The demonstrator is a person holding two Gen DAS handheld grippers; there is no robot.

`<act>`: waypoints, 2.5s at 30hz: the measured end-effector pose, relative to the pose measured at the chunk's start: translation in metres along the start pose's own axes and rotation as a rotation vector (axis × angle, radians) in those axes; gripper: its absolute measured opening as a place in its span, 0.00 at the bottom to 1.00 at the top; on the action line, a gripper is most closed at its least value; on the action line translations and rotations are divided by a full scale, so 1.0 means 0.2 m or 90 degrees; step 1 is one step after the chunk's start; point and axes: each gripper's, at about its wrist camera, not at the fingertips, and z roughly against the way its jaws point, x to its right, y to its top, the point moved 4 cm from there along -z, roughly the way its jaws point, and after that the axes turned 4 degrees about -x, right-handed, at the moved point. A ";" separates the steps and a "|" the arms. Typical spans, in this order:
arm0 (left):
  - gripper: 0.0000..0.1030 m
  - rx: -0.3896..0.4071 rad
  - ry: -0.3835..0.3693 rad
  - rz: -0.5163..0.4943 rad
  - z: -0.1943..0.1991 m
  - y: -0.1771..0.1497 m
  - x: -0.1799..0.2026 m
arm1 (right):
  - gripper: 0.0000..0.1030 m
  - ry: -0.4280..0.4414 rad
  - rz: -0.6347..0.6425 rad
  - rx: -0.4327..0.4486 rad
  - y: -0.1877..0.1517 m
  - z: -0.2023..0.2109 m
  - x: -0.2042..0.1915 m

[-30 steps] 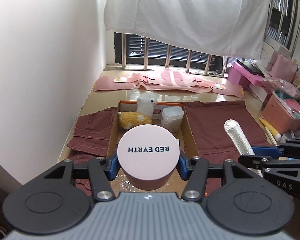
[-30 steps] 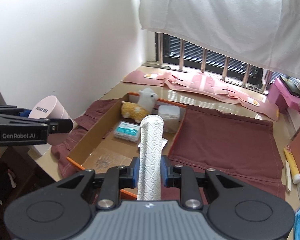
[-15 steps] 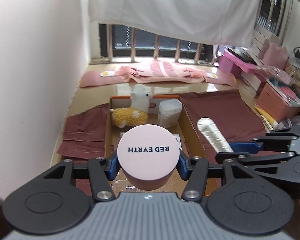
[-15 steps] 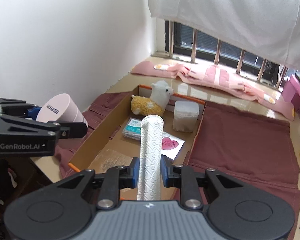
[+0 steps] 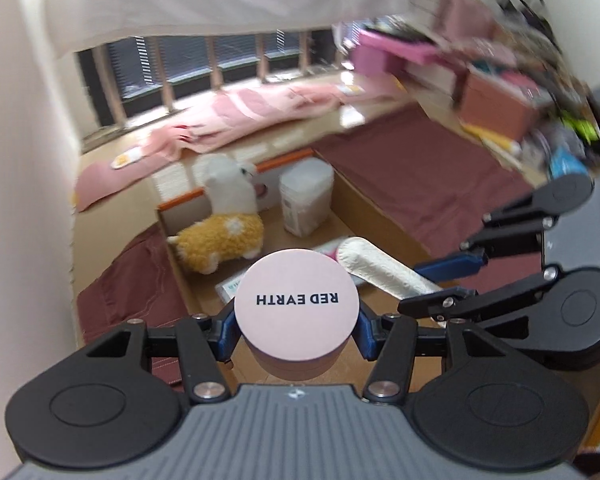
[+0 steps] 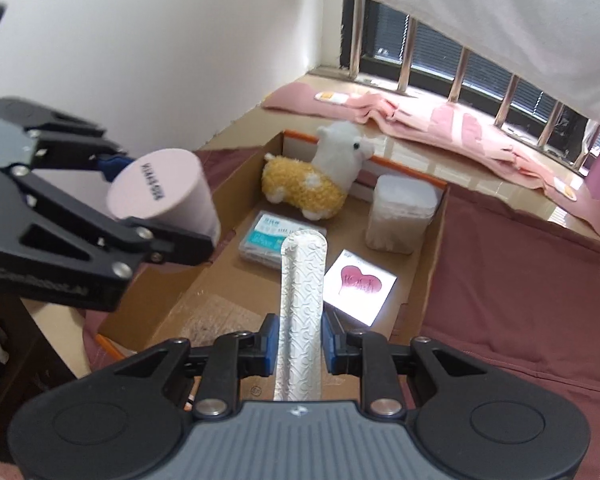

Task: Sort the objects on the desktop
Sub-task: 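Lower the jar with left gripper while right lowers the strip into the box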

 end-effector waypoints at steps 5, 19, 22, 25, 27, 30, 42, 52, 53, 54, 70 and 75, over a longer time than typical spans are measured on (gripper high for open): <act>0.54 -0.021 -0.031 -0.059 -0.11 -0.03 0.01 | 0.21 0.003 0.030 -0.028 0.00 -0.08 -0.01; 0.54 -0.057 -0.019 -0.093 -0.26 -0.04 0.01 | 0.21 0.063 0.122 -0.067 -0.01 -0.23 0.03; 0.54 -0.061 -0.016 -0.107 -0.28 -0.04 0.02 | 0.21 0.072 0.135 -0.072 -0.01 -0.24 0.03; 0.54 -0.064 -0.014 -0.124 -0.31 -0.03 0.04 | 0.21 0.076 0.139 -0.078 -0.01 -0.25 0.05; 0.54 -0.065 -0.014 -0.138 -0.32 -0.03 0.05 | 0.21 0.078 0.140 -0.080 -0.02 -0.26 0.06; 0.54 -0.065 -0.014 -0.159 -0.34 -0.03 0.07 | 0.21 0.080 0.140 -0.084 -0.02 -0.27 0.08; 0.54 -0.088 -0.022 -0.219 -0.44 -0.04 0.11 | 0.21 0.083 0.156 -0.097 -0.02 -0.30 0.10; 0.54 -0.120 -0.024 -0.246 -0.53 -0.06 0.10 | 0.21 0.080 0.144 -0.094 0.00 -0.31 0.12; 0.54 -0.124 -0.025 -0.247 -0.53 -0.06 0.10 | 0.21 0.080 0.142 -0.093 0.00 -0.31 0.13; 0.54 -0.127 -0.025 -0.250 -0.54 -0.06 0.10 | 0.21 0.081 0.140 -0.092 0.00 -0.31 0.13; 0.54 -0.170 -0.042 -0.279 -0.61 -0.10 0.12 | 0.21 0.086 0.100 -0.090 0.02 -0.30 0.15; 0.54 -0.178 -0.045 -0.288 -0.61 -0.11 0.12 | 0.21 0.085 0.097 -0.097 0.03 -0.32 0.14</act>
